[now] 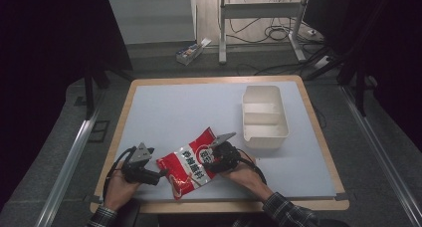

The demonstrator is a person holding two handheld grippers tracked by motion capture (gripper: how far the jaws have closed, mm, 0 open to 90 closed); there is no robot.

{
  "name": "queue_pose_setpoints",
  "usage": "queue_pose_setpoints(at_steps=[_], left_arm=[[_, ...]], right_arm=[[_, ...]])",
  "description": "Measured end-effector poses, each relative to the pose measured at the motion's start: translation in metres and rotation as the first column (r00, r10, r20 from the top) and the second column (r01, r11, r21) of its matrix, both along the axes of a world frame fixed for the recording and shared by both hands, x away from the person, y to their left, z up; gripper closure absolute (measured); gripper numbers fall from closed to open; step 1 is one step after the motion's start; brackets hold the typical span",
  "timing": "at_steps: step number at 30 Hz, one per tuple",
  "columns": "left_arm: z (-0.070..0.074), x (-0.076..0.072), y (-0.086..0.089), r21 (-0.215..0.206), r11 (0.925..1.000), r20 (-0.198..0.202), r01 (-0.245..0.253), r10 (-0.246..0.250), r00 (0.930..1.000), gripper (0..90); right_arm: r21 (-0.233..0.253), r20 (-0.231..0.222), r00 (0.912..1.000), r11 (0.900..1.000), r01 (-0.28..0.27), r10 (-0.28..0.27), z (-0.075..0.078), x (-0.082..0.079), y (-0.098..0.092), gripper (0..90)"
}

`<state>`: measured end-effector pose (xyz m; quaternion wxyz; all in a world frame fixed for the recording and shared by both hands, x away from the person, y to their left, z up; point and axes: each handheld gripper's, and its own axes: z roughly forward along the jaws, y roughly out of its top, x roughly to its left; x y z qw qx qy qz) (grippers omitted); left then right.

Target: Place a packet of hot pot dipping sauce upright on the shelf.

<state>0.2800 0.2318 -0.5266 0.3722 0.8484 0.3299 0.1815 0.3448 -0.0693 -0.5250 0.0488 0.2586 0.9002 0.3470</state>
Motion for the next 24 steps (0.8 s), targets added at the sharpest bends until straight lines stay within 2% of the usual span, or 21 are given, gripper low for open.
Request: queue_pose_setpoints(at_steps=[4, 5, 6, 9, 11, 16, 24], left_arm=[[0.000, 0.000, 0.000, 0.003, 1.0000, 0.001, 0.001, -0.001, 1.0000, 7.7], [0.000, 0.000, 0.000, 0.003, 1.0000, 0.000, 0.001, -0.001, 1.0000, 7.8], [0.000, 0.000, 0.000, 0.004, 1.0000, 0.001, 0.001, -0.001, 1.0000, 7.8], [0.000, 0.000, 0.000, 0.005, 1.0000, 0.002, 0.001, -0.001, 1.0000, 7.8], [0.000, 0.000, 0.000, 0.007, 1.0000, 0.005, 0.002, -0.002, 1.0000, 7.8], [0.001, -0.001, 0.001, 0.002, 1.0000, 0.011, -0.005, 0.005, 0.9999, 7.8], [0.003, -0.001, 0.005, -0.025, 0.9993, 0.024, -0.027, 0.027, 0.9994, 7.8]], right_arm=[[-0.004, 0.001, 0.9992, 0.999, -0.040, 0.040, 0.002, 0.000, 0.005, 62.0], [-0.005, 0.007, 0.9986, 0.999, -0.052, 0.052, 0.003, 0.000, 0.007, 70.4], [-0.005, 0.007, 0.9986, 0.999, -0.052, 0.052, 0.003, 0.000, 0.007, 70.4], [-0.008, 0.019, 0.9985, 0.999, -0.051, 0.051, 0.005, -0.001, 0.009, 81.3], [0.014, 0.010, 0.9986, 0.999, -0.052, 0.052, 0.007, -0.001, 0.009, 88.8], [0.039, 0.010, 0.9985, 0.998, -0.054, 0.054, 0.015, 0.001, 0.009, 89.2], [0.128, -0.011, 0.9976, 0.990, -0.066, 0.068, 0.037, 0.008, 0.005, 89.3]])
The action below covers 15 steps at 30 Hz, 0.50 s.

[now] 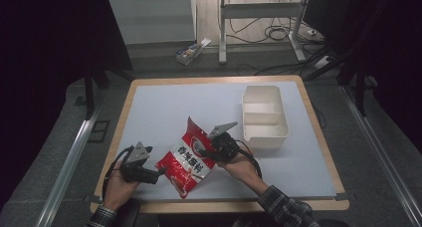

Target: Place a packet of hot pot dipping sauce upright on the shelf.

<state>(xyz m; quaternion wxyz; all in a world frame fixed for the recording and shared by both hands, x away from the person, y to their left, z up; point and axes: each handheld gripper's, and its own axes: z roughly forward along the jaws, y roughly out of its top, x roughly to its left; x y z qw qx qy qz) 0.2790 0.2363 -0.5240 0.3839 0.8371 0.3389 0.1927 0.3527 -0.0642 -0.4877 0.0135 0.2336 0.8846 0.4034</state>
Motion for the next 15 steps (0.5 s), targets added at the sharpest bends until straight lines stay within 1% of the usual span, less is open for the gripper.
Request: queue_pose_setpoints(at_steps=[3, 6, 9, 10, 11, 14, 15], left_arm=[[0.000, 0.000, 0.000, 0.000, 1.0000, 0.007, -0.002, 0.002, 1.0000, 7.7], [0.001, 0.000, 0.001, -0.001, 1.0000, 0.009, -0.007, 0.007, 0.9999, 7.7], [0.001, 0.000, 0.002, -0.006, 0.9999, 0.009, -0.013, 0.013, 0.9999, 7.4], [0.001, 0.000, 0.002, -0.009, 0.9999, 0.009, -0.013, 0.013, 0.9999, 7.4], [0.001, 0.000, 0.003, -0.010, 0.9998, 0.009, -0.014, 0.014, 0.9999, 7.4], [0.001, 0.000, 0.003, -0.014, 0.9997, 0.013, -0.017, 0.018, 0.9998, 7.3], [0.001, 0.000, 0.003, -0.010, 0.9998, 0.012, -0.017, 0.017, 0.9998, 7.3]], right_arm=[[0.019, -0.002, 0.9999, 1.000, -0.012, 0.012, 0.010, 0.001, 0.001, 89.3], [0.034, 0.006, 0.9998, 0.999, -0.021, 0.021, 0.022, 0.002, 0.002, 89.4], [0.046, 0.022, 0.9992, 0.998, -0.033, 0.032, 0.033, 0.003, 0.003, 89.4], [0.054, 0.027, 0.9990, 0.998, -0.037, 0.036, 0.041, 0.003, 0.004, 89.4], [0.054, 0.027, 0.9990, 0.998, -0.037, 0.036, 0.041, 0.003, 0.004, 89.4], [0.058, 0.043, 0.9982, 0.997, -0.045, 0.043, 0.051, 0.004, 0.005, 89.4], [0.056, 0.050, 0.9977, 0.997, -0.049, 0.046, 0.054, 0.004, 0.006, 89.4]])
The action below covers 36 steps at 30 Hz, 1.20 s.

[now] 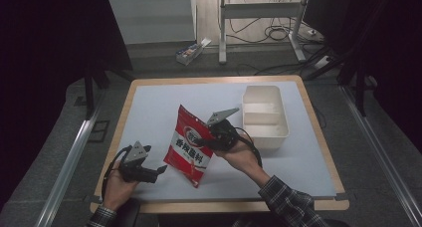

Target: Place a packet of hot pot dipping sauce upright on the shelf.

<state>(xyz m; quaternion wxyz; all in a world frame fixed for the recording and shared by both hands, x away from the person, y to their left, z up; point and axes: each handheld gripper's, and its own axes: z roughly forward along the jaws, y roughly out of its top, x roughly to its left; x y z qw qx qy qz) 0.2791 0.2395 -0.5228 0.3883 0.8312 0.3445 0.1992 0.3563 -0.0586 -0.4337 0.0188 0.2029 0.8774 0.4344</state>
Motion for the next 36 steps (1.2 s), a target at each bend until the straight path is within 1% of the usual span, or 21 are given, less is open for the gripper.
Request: queue_pose_setpoints(at_steps=[2, 3, 4, 8, 10, 11, 13, 15, 17, 20, 22, 26, 31, 33, 36], left_arm=[[0.000, 0.000, 0.000, -0.002, 1.0000, 0.001, -0.002, 0.002, 1.0000, 7.3], [0.000, 0.000, 0.000, -0.003, 1.0000, 0.001, -0.002, 0.002, 1.0000, 7.3], [0.000, 0.000, 0.000, -0.003, 1.0000, 0.002, -0.003, 0.003, 1.0000, 7.3], [0.000, 0.000, 0.000, -0.006, 1.0000, 0.003, -0.004, 0.004, 1.0000, 7.3], [0.000, 0.000, 0.001, -0.003, 1.0000, 0.004, -0.003, 0.003, 1.0000, 7.3], [0.000, 0.000, 0.001, -0.004, 1.0000, 0.004, -0.003, 0.003, 1.0000, 7.3], [0.000, 0.000, 0.000, -0.004, 1.0000, 0.004, -0.002, 0.002, 1.0000, 7.3], [0.000, 0.000, 0.001, -0.003, 1.0000, 0.003, -0.002, 0.002, 1.0000, 7.3], [0.000, 0.000, 0.001, -0.002, 1.0000, 0.004, -0.001, 0.001, 1.0000, 7.3], [0.000, 0.000, 0.001, -0.002, 1.0000, 0.003, -0.002, 0.002, 1.0000, 7.3], [0.000, 0.000, 0.001, -0.001, 1.0000, 0.002, -0.001, 0.001, 1.0000, 7.3], [-0.001, 0.001, 0.001, -0.003, 1.0000, -0.001, 0.002, -0.002, 1.0000, 7.1], [-0.002, 0.002, 0.001, -0.009, 0.9999, -0.018, 0.007, -0.007, 0.9998, 5.5], [-0.002, 0.002, 0.001, -0.005, 1.0000, -0.021, 0.008, -0.008, 0.9998, 4.4], [-0.003, 0.003, 0.001, -0.017, 0.9998, -0.028, 0.008, -0.008, 0.9996, 3.4]], right_arm=[[-0.001, 0.010, 0.9999, 1.000, -0.008, 0.008, 0.006, 0.000, 0.001, 89.4], [0.000, 0.016, 0.9997, 1.000, -0.018, 0.018, 0.012, 0.000, 0.002, 89.4], [0.000, 0.016, 0.9997, 1.000, -0.018, 0.018, 0.012, 0.000, 0.002, 89.4], [-0.008, 0.041, 0.9988, 1.000, -0.027, 0.028, 0.023, -0.001, 0.003, 89.4], [-0.016, 0.067, 0.9975, 1.000, -0.021, 0.022, 0.030, -0.001, 0.003, 89.4], [-0.016, 0.067, 0.9975, 1.000, -0.021, 0.022, 0.030, -0.001, 0.003, 89.4], [-0.015, 0.087, 0.9962, 1.000, -0.003, 0.005, 0.036, 0.003, -0.002, 89.4], [-0.014, 0.088, 0.9961, 1.000, 0.005, -0.004, 0.038, 0.005, -0.004, 89.4], [-0.005, 0.091, 0.9957, 1.000, 0.019, -0.018, 0.044, 0.011, -0.011, 89.4], [0.005, 0.092, 0.9955, 1.000, 0.023, -0.023, 0.047, 0.015, -0.015, 89.4], [0.009, 0.101, 0.9944, 0.999, 0.032, -0.032, 0.052, 0.019, -0.020, 89.4], [0.005, 0.115, 0.9923, 0.999, 0.047, -0.047, 0.057, 0.024, -0.025, 89.4], [0.025, 0.113, 0.9909, 0.997, 0.071, -0.074, 0.064, 0.034, -0.035, 89.4], [0.032, 0.113, 0.9903, 0.996, 0.077, -0.080, 0.066, 0.037, -0.039, 89.4], [0.038, 0.116, 0.9887, 0.995, 0.090, -0.094, 0.070, 0.041, -0.043, 89.4]])
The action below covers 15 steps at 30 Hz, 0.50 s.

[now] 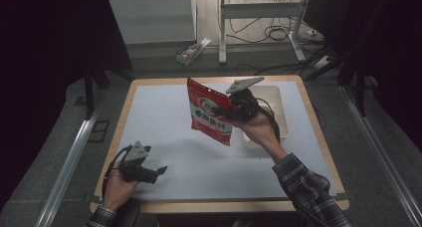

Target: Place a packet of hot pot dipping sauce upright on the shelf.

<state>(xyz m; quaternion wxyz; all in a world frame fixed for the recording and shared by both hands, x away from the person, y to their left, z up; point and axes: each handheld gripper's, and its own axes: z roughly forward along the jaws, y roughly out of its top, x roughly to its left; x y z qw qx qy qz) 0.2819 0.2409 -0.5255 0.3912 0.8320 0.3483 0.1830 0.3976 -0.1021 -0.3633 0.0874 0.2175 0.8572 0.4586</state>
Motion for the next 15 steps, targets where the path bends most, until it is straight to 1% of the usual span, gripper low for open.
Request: queue_pose_setpoints(at_steps=[2, 6, 11, 15], left_arm=[[0.000, 0.000, 0.000, -0.002, 1.0000, -0.001, -0.002, 0.002, 1.0000, 3.1], [0.000, 0.000, 0.000, 0.002, 1.0000, -0.005, 0.000, 0.000, 1.0000, 3.0], [-0.001, 0.001, 0.000, 0.002, 1.0000, -0.005, -0.002, 0.002, 1.0000, 2.9], [-0.001, 0.001, 0.000, 0.006, 1.0000, -0.006, -0.004, 0.004, 1.0000, 2.9]], right_arm=[[0.004, 0.010, 0.9999, 1.000, 0.009, -0.009, 0.004, 0.004, -0.004, 89.4], [0.009, 0.015, 0.9996, 1.000, 0.025, -0.025, 0.009, 0.008, -0.008, 89.4], [0.026, 0.015, 0.9983, 0.998, 0.056, -0.057, 0.015, 0.014, -0.020, 89.4], [0.029, 0.018, 0.9972, 0.997, 0.071, -0.072, 0.017, 0.016, -0.025, 89.4]])
